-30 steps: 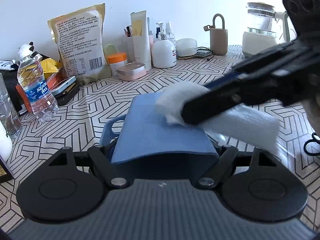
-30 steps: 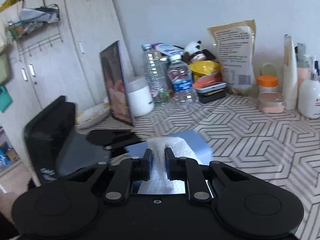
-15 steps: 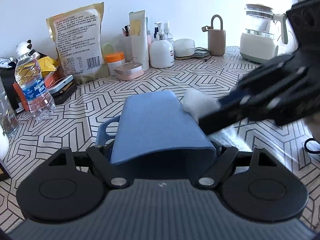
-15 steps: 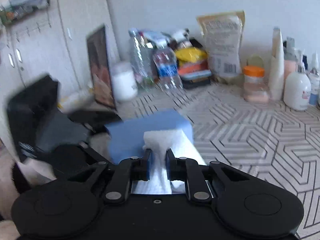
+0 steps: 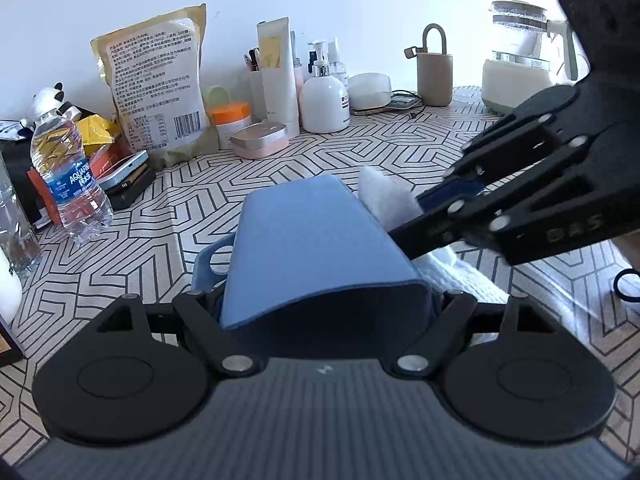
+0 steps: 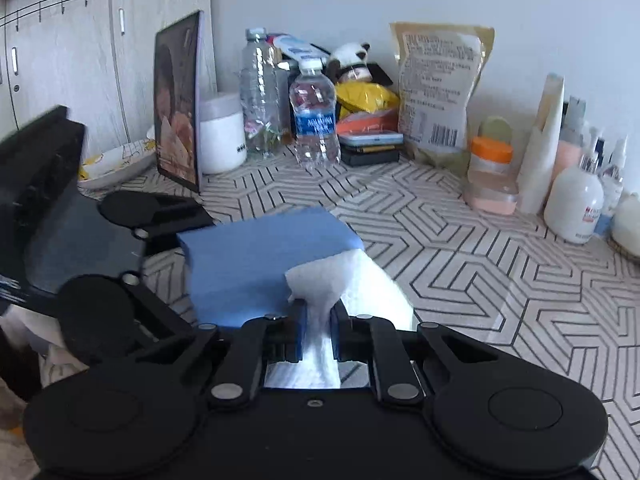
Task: Clean container
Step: 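Hold the container with the left tool while the right tool wipes its outer wall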
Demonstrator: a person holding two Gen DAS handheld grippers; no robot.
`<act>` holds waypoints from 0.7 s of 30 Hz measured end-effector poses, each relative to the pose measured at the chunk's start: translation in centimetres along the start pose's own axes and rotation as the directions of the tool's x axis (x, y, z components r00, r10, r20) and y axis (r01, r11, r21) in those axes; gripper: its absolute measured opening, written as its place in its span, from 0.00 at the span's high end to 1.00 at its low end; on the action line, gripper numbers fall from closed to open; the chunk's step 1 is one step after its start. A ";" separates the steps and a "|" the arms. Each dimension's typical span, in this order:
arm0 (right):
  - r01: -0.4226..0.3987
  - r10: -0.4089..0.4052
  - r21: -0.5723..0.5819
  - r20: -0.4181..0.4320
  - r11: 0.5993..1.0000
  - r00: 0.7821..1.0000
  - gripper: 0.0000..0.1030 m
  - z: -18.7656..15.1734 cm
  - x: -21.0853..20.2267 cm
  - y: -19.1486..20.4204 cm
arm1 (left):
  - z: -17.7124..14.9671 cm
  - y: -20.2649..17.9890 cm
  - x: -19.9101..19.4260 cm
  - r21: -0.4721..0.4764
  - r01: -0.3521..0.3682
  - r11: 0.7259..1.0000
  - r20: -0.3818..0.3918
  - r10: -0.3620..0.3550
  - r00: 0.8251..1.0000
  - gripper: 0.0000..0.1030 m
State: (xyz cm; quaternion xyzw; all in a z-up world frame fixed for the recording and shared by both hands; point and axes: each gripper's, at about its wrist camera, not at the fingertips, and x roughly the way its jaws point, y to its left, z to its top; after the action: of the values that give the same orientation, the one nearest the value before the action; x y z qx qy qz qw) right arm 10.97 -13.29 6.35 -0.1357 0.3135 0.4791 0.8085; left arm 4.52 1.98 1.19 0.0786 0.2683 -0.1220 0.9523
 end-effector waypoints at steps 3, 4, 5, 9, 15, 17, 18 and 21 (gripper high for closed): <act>0.030 -0.030 -0.049 -0.011 0.998 0.999 0.83 0.2 -0.4 1.2 | 0.0 -0.1 0.0 0.003 0.000 1.000 0.001 0.000 1.000 0.22; 0.051 -0.053 -0.071 -0.026 0.996 0.998 0.83 0.2 0.0 1.5 | 0.0 -0.1 0.0 0.003 0.001 1.000 0.001 -0.001 1.000 0.22; 0.064 -0.067 -0.079 -0.036 0.995 0.997 0.84 0.1 0.3 1.6 | 0.0 -0.2 0.0 0.004 0.001 1.000 0.001 -0.001 1.000 0.22; 0.083 -0.087 -0.064 -0.059 0.994 0.994 0.84 -0.1 1.5 0.6 | 0.0 -0.2 0.0 0.002 0.002 1.000 0.001 -0.002 1.000 0.22; 0.076 -0.074 0.039 -0.047 0.996 0.996 0.84 -0.1 2.4 -1.7 | 0.0 -0.6 0.0 0.019 -0.012 1.000 -0.001 0.012 1.000 0.21; 0.067 -0.066 0.068 -0.024 0.995 0.998 0.84 0.1 2.0 -1.8 | 0.0 -0.5 0.0 0.021 -0.023 1.000 -0.004 0.023 1.000 0.21; 0.057 -0.057 0.074 -0.006 0.996 0.998 0.84 0.2 1.6 -1.7 | 0.0 -0.5 0.1 0.019 -0.026 0.999 -0.007 0.026 1.000 0.21; 0.037 -0.039 0.071 0.030 0.997 0.999 0.84 0.6 0.3 -0.8 | 0.0 -0.4 0.1 0.011 -0.024 1.000 -0.007 0.024 1.000 0.21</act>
State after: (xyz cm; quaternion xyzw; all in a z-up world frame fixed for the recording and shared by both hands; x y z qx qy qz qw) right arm 12.01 -13.22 6.56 -0.1054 0.3147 0.4545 0.8266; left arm 4.49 1.60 1.17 0.0876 0.2699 -0.1120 0.9523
